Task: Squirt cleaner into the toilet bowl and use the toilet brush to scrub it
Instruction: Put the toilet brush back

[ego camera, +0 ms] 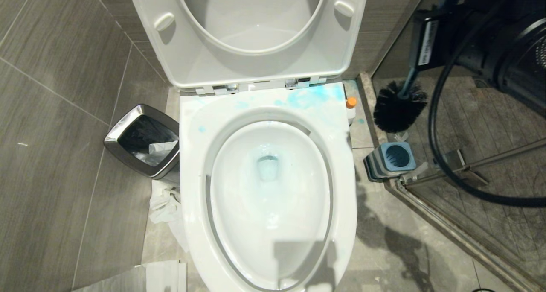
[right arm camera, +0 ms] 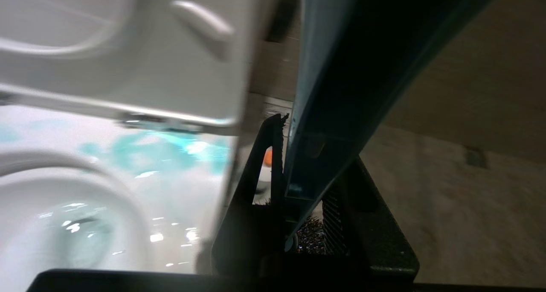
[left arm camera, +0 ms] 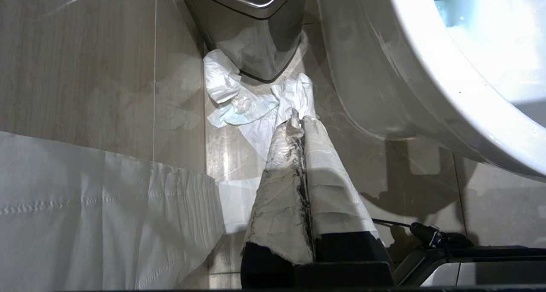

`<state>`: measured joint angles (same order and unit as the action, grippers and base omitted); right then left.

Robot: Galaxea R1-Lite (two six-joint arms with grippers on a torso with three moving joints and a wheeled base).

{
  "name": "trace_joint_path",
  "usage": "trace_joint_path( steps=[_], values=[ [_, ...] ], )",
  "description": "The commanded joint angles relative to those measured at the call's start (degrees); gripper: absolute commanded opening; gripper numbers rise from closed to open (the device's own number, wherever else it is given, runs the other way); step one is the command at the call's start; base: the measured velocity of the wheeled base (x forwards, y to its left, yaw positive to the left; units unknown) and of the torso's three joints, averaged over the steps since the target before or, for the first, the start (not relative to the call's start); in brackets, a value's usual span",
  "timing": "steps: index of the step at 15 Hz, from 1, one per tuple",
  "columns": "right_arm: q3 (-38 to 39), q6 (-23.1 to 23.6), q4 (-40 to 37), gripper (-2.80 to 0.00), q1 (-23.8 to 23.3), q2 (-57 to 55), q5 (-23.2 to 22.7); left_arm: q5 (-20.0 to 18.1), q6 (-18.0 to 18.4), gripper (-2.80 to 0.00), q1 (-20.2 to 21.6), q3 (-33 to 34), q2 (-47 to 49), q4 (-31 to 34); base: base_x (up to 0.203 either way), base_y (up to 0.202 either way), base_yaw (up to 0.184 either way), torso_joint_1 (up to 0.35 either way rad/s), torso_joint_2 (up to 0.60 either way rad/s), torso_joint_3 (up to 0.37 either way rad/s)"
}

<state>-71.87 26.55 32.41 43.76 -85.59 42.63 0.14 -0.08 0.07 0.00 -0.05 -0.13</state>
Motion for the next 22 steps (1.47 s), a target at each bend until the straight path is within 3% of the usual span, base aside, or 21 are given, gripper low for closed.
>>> trace_joint_path(
  steps=[1, 5, 7, 11, 16, 22],
  values=[
    [3.51, -2.09, -0.35, -2.80, -10.00, 3.22, -2.47, 0.03, 0.00, -2.80, 0.01, 0.00, 0.05, -0.04, 0.000, 0.000, 0.000, 0.000, 0.00, 0.000],
    [14.90, -12.31, -0.42, -2.80, -23.47, 2.68, -17.89, 0.03, 0.00, -2.80, 0.01, 0.00, 0.05, -0.04, 0.000, 0.000, 0.000, 0.000, 0.00, 0.000],
    [17.22, -15.91, 0.31, -2.80, -30.43, -0.05, -23.32, 0.03, 0.00, -2.80, 0.01, 0.00, 0.05, -0.04, 0.000, 0.000, 0.000, 0.000, 0.00, 0.000],
    [18.00, -18.50, 6.67, -2.80, -40.06, -7.16, -32.03, 0.03, 0.00, -2.80, 0.01, 0.00, 0.05, -0.02, 0.000, 0.000, 0.000, 0.000, 0.00, 0.000],
    [17.44, -17.90, 15.40, -2.80, -44.77, -15.99, -37.31, 0.03, 0.00, -2.80, 0.01, 0.00, 0.05, -0.04, 0.000, 0.000, 0.000, 0.000, 0.00, 0.000],
    [12.52, -16.84, 20.90, -2.80, -45.69, -25.53, -38.12, 0.03, 0.00, -2.80, 0.01, 0.00, 0.05, -0.04, 0.000, 0.000, 0.000, 0.000, 0.00, 0.000]
  ],
)
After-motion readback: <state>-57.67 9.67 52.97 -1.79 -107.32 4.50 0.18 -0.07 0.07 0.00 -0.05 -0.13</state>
